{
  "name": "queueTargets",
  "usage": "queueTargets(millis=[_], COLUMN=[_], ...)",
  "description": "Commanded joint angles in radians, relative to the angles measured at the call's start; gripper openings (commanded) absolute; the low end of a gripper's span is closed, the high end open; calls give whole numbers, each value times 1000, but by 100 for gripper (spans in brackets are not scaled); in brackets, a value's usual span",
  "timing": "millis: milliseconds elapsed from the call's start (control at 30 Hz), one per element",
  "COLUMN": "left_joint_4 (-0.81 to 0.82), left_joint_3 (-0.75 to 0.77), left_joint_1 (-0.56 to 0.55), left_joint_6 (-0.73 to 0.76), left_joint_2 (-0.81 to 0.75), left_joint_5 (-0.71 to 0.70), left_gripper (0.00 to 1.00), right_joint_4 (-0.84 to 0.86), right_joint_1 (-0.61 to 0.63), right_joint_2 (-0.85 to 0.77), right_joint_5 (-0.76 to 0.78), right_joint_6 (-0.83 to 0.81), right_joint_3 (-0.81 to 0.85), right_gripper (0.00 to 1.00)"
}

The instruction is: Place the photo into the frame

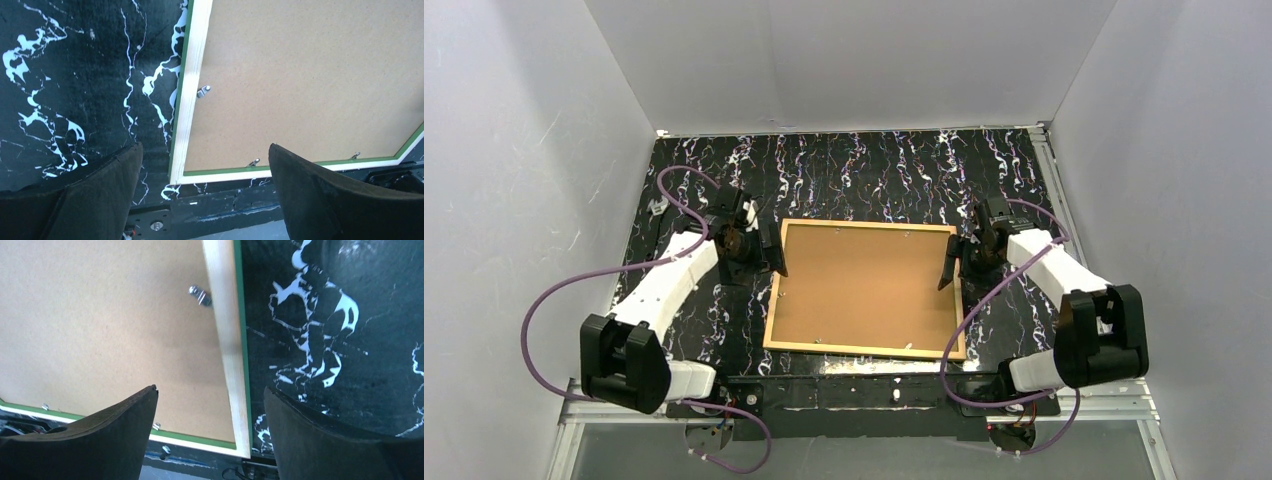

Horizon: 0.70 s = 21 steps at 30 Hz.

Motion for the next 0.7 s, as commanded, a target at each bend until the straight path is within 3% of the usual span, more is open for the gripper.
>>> queueTargets(millis=[0,133,400,667], left_joint_4=[-160,-222,-318,-363], left_joint_3=[-15,4,47,97], left_joint_1=[13,14,19,19], left_joint_6=[19,50,62,-48], left_joint_2=[-89,-198,-416,-608], left_joint_5=[44,56,143,176], left_gripper=[97,98,98,98], right_joint_4=[-81,-85,-15,81], right_joint_1=[58,169,538,862], right_joint_2=[-106,-192,-293,-119], right_joint_5=[17,-44,-10,137], right_joint_6=[-42,-76,-89,-157], right_joint_3=[69,112,164,214], right_gripper=[87,87,87,86])
